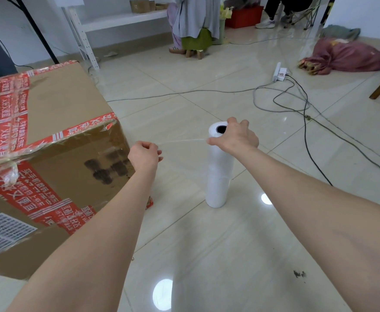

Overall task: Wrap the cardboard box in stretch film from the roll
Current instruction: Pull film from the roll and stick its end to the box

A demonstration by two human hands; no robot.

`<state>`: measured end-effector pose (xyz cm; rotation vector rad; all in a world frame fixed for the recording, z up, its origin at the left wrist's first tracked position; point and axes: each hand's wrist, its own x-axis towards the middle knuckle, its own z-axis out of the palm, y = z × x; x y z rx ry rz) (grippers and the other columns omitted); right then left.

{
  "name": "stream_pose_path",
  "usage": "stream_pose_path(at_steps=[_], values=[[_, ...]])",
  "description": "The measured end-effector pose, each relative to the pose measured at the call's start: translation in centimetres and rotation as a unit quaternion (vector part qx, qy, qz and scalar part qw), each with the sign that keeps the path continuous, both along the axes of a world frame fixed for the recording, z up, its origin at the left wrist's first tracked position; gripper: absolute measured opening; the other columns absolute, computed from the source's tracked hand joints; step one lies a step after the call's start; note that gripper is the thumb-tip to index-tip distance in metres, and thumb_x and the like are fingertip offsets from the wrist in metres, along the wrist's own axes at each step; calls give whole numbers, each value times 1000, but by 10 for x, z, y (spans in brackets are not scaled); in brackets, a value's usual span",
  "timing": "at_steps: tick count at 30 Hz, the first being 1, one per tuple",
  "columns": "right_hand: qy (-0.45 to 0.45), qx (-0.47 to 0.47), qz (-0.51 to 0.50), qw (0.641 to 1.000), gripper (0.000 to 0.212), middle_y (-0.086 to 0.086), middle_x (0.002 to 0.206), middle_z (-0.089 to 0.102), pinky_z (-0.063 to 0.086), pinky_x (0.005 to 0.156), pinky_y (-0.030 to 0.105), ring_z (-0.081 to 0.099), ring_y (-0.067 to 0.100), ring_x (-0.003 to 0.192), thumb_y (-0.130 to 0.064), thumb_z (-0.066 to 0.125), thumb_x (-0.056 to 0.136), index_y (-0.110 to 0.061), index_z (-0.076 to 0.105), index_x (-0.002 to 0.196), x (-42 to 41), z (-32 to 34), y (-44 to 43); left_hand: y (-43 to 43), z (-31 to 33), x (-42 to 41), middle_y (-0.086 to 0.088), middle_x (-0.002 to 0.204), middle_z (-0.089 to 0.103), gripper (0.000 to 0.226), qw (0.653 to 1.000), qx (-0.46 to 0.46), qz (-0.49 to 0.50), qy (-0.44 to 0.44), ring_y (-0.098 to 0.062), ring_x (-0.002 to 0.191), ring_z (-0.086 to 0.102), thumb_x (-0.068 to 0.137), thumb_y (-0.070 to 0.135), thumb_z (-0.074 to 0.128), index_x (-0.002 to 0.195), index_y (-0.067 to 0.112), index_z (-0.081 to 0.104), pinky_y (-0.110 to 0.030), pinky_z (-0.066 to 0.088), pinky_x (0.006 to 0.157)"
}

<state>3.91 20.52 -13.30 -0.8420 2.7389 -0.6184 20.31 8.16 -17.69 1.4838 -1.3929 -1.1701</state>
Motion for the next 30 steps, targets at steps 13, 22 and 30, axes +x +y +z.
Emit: stream_pose_path(at_steps=[13, 22, 30], values=[[-56, -93, 135, 985, 78, 3, 141, 37, 41, 95, 32, 45, 22, 126, -34, 78, 73, -23, 39, 140, -33, -6, 9, -3, 1, -12, -5, 85, 66, 17, 994, 8, 95, 46, -11, 56, 64, 96, 6, 45, 82, 13, 53, -29, 59, 62], [94, -53, 148, 983, 76, 4, 152, 18, 22, 112, 41, 15, 25, 141, -52, 74, 68, -45, 40, 135, -7, -5, -3, 2, 13, -10, 0, 81, 60, 12, 993, -43, 81, 80, -11, 66, 65, 94, 4, 46, 91, 14, 50, -23, 54, 54], [124, -6, 74, 989, 77, 6, 148, 23, 33, 100, 40, 32, 30, 131, -54, 70, 74, -32, 34, 139, -6, -9, -10, 4, 3, -2, -3, 89, 49, 41, 949, -203, -183, -159, -15, 78, 49, 81, 37, 71, 117, 20, 61, -27, 41, 74]])
